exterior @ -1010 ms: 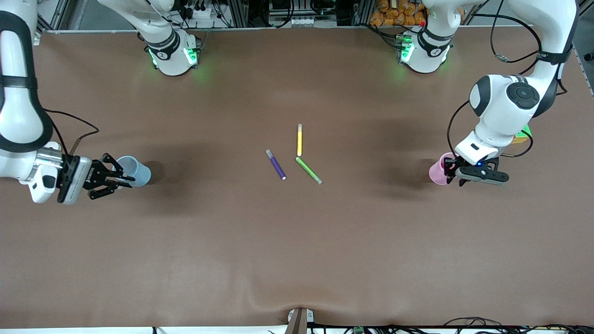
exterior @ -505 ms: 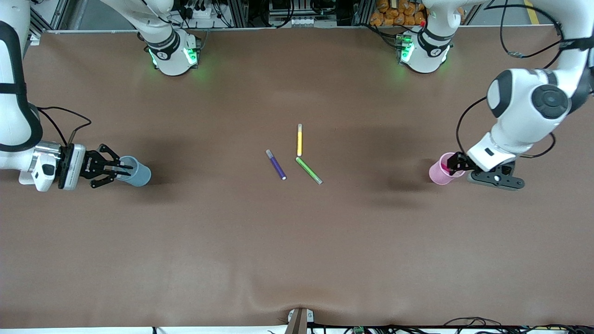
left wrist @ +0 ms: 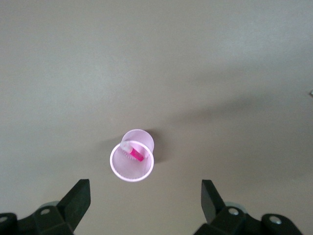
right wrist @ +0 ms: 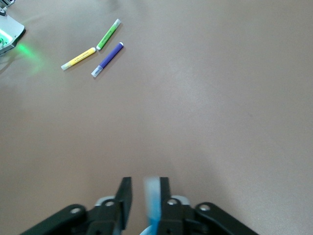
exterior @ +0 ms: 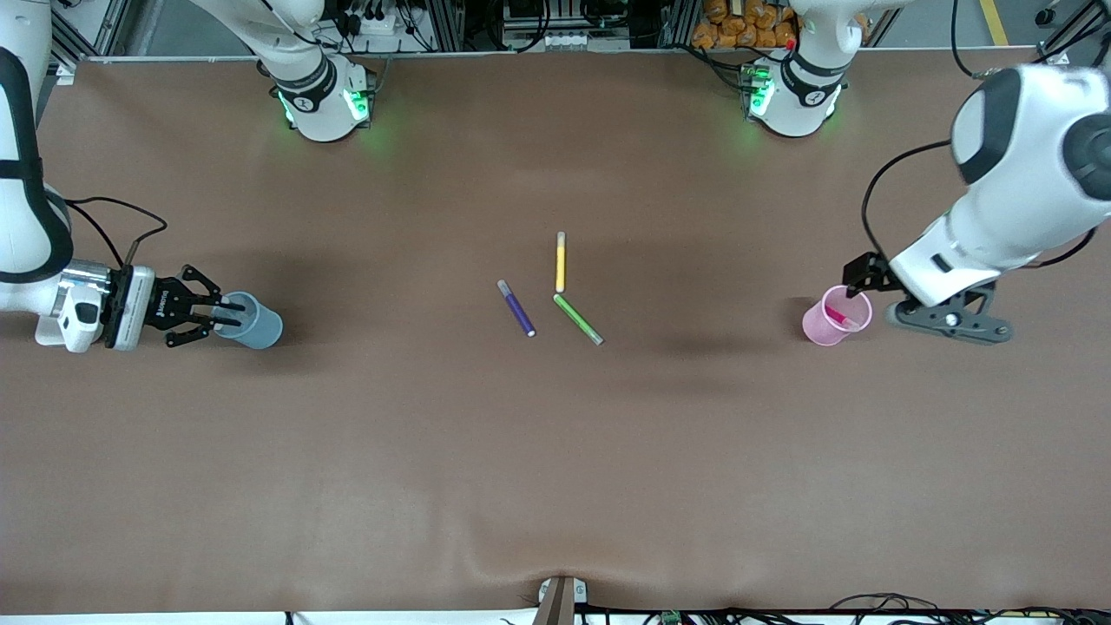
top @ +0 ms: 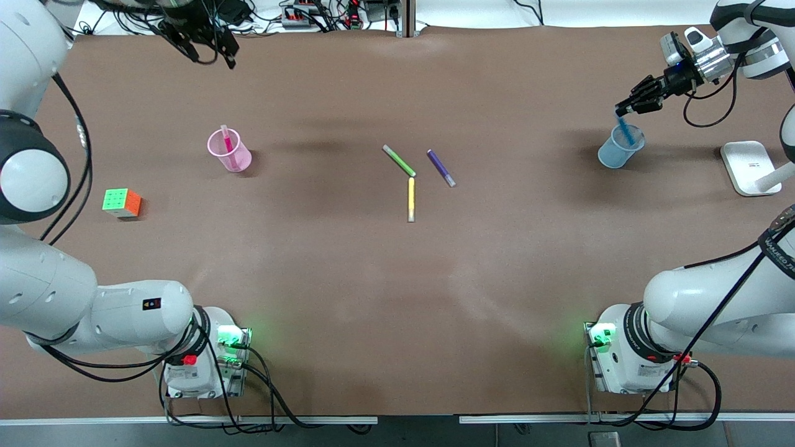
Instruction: Place pink and blue markers in matching cups
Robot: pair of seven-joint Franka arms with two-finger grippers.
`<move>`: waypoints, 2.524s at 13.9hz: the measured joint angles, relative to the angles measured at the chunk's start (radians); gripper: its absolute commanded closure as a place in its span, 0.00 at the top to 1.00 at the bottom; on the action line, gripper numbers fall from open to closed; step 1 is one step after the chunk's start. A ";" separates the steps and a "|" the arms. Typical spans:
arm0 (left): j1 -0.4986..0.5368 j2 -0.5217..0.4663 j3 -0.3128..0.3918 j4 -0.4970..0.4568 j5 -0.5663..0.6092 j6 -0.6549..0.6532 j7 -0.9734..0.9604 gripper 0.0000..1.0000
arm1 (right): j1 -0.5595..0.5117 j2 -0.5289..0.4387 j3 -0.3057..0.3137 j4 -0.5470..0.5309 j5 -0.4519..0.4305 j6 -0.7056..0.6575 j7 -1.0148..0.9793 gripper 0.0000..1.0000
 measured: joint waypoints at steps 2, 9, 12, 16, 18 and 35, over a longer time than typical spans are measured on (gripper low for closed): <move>0.001 0.000 0.000 0.065 0.000 -0.059 0.000 1.00 | 0.000 0.000 0.004 0.001 0.002 0.001 0.000 1.00; 0.002 -0.006 0.000 0.217 0.000 -0.156 0.000 1.00 | 0.054 -0.016 0.016 0.038 -0.003 0.066 0.223 1.00; 0.005 -0.018 0.000 0.229 0.000 -0.166 0.000 1.00 | 0.108 -0.039 0.018 0.051 -0.116 0.143 0.429 1.00; 0.007 -0.031 0.000 0.231 0.000 -0.179 0.000 1.00 | 0.166 -0.071 0.021 0.091 -0.364 0.170 0.754 1.00; 0.009 -0.038 0.001 0.232 0.000 -0.187 -0.001 1.00 | 0.169 -0.088 0.022 0.103 -0.416 0.167 0.857 1.00; -0.105 -0.091 0.148 0.226 -0.002 -0.282 -0.001 1.00 | 0.247 -0.372 -0.009 0.294 -0.635 -0.329 1.674 1.00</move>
